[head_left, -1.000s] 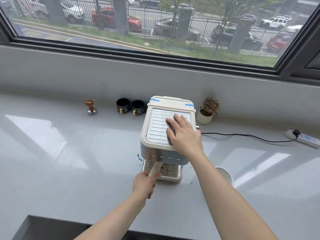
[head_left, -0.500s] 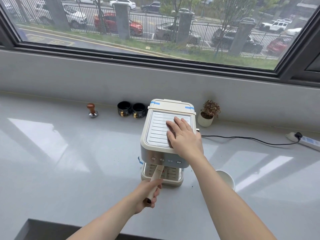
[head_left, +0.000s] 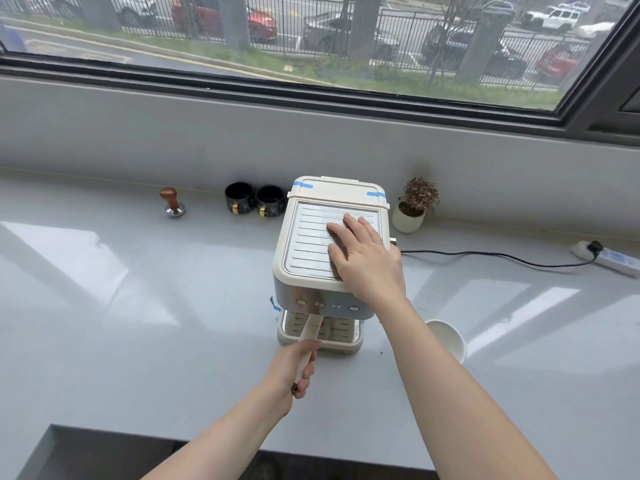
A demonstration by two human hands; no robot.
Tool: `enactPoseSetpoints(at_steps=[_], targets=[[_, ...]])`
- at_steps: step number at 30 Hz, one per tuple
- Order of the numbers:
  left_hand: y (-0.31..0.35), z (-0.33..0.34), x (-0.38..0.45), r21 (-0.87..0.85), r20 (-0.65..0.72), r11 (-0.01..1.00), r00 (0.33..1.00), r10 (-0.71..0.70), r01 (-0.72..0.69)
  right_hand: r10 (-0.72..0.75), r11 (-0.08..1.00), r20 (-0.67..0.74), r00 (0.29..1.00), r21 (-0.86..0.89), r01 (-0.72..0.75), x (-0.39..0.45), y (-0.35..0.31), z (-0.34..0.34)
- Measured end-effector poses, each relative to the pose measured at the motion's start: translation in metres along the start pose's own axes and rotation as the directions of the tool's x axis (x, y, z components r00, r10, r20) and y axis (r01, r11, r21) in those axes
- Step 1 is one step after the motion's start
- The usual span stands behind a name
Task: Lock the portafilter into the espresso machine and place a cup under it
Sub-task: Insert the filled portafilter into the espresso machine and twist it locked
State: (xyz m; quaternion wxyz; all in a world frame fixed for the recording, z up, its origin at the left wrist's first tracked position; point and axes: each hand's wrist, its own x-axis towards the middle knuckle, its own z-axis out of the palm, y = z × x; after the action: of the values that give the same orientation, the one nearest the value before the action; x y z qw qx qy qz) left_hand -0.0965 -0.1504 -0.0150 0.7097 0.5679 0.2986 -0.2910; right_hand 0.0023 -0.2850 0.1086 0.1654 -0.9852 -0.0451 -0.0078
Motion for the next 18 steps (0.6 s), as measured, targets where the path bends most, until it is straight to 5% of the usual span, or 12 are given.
enactPoseSetpoints(at_steps=[18], targets=[[-0.009,0.029,-0.006,-0.158,-0.120,0.986,0.989,-0.081,0.061,0.003,1.000,0.001,1.000,0.009,-0.003,0.001,0.003,0.005]])
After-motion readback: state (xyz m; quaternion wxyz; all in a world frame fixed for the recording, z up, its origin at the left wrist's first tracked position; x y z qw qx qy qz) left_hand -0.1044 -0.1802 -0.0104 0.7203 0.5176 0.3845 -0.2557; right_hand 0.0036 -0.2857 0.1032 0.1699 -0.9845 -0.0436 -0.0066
